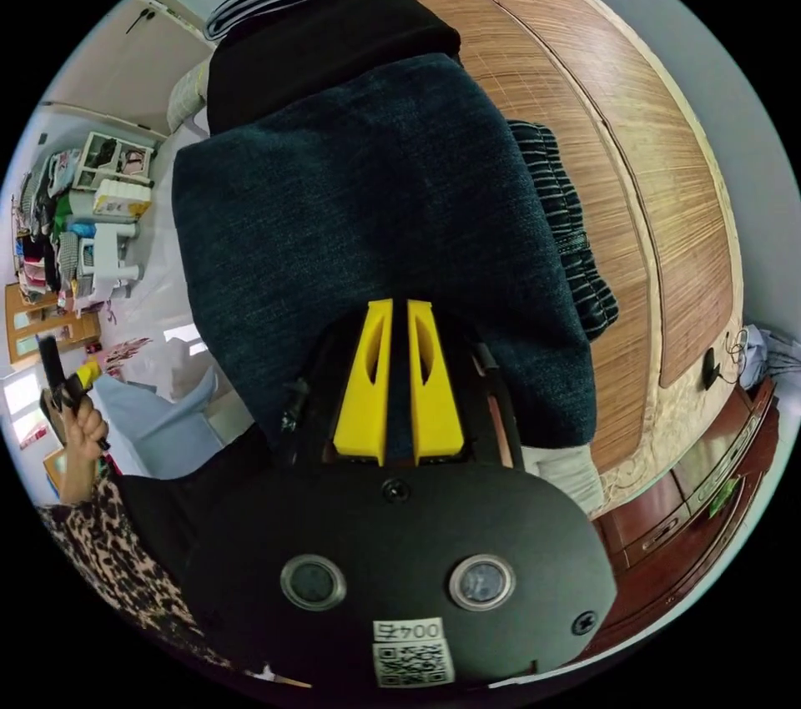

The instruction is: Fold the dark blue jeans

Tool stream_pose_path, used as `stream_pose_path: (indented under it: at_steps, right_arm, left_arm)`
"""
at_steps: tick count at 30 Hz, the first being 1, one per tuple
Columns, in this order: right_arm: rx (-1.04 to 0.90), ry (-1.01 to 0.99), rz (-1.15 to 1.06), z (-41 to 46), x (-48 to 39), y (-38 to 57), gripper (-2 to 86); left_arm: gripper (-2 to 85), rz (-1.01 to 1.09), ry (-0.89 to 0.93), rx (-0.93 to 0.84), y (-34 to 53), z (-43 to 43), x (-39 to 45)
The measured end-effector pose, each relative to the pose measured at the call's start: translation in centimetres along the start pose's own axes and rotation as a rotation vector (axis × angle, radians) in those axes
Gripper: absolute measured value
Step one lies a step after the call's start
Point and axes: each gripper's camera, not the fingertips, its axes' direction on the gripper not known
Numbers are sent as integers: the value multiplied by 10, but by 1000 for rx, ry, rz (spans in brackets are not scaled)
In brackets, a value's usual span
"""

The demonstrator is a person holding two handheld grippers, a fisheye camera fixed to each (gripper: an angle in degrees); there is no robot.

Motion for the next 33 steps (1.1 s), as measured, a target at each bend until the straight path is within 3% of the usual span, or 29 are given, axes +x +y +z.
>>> stream_pose_path:
  at_steps: [3, 6, 10, 14, 18, 22, 25, 33]
  right_arm:
    - [43, 13, 111, -57, 2, 13, 110]
    - [217, -14, 160, -137, -21, 40, 109]
    - [388, -285, -45, -221, -135, 64, 48]
    - [190, -450, -422, -226, -319, 72, 5]
    - [-196, -535, -992, -201, -570, 156, -5]
    - [-437, -365, -1478, -191, -760, 299, -7]
    - [-565, -141, -1703, -187, -847, 392, -7]
    - [-531, 345, -2070, -188, -948, 536, -7]
  left_arm:
    - [22, -3, -42, 154, 82, -65, 20]
    - [19, -52, -109, 336, 180, -128, 40]
    - [8, -172, -216, 617, 331, -199, 74]
    - [3, -360, -430, 819, 474, -239, 112]
    - [2, -506, -498, 959, 578, -251, 137]
    - [1, -631, -492, 1100, 675, -248, 172]
    - [1, -711, -497, 1194, 728, -239, 203]
    - [1, -1023, -458, 1549, 833, -177, 299]
